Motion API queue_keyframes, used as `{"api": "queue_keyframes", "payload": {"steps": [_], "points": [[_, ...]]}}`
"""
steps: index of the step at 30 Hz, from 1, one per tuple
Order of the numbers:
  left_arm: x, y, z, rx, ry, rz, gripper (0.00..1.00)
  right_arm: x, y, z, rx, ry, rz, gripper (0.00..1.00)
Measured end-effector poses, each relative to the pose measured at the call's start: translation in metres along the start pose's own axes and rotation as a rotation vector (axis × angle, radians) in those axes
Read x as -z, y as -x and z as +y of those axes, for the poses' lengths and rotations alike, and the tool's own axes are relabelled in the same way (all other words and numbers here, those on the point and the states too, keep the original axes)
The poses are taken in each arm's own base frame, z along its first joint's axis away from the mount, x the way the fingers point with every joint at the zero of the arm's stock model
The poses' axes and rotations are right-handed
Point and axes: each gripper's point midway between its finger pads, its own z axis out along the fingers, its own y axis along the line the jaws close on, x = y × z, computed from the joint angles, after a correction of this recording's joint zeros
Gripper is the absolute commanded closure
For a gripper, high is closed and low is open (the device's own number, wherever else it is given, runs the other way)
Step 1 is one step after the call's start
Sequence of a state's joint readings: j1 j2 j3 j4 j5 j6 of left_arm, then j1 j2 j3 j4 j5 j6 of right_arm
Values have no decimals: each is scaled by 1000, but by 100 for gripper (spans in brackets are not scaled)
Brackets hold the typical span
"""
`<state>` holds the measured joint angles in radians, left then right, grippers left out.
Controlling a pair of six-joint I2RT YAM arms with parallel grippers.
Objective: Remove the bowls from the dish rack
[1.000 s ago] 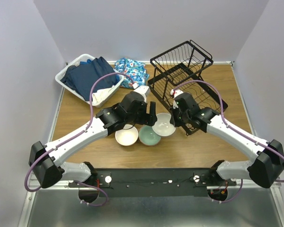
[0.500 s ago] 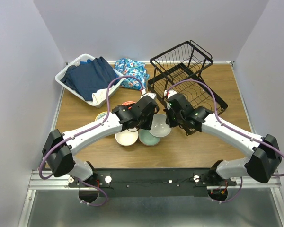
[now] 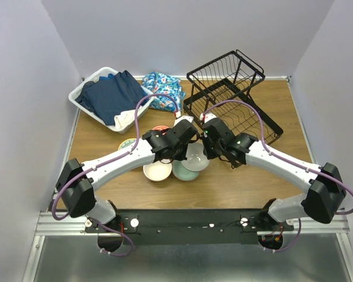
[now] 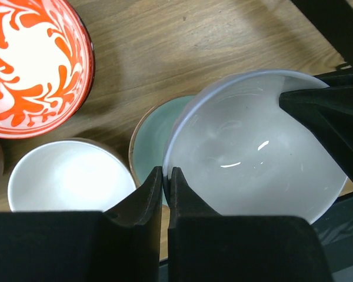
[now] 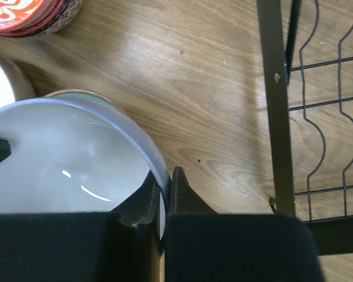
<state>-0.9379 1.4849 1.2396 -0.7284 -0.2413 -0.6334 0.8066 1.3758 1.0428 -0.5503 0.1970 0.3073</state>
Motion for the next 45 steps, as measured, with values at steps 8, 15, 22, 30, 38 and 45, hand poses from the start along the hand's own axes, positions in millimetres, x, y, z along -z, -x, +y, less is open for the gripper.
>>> {"api": "queue_keyframes", "payload": {"steps": [8, 15, 22, 30, 38, 45], "points": [[7, -10, 17, -38, 56, 23, 100, 5, 23, 15, -22, 57, -96, 34], [33, -12, 38, -11, 60, -13, 100, 27, 54, 22, -62, 115, -249, 20], [48, -16, 86, 78, 127, -44, 100, 45, 68, 5, -115, 52, -359, 13], [33, -50, 131, 129, 227, 35, 100, 47, 64, -13, -142, -31, -386, 12], [17, -69, 140, 147, 243, 57, 100, 45, 61, -16, -154, -45, -388, 12], [11, -70, 143, 176, 237, 3, 63, 44, 56, -18, -161, -38, -407, 12]]}}
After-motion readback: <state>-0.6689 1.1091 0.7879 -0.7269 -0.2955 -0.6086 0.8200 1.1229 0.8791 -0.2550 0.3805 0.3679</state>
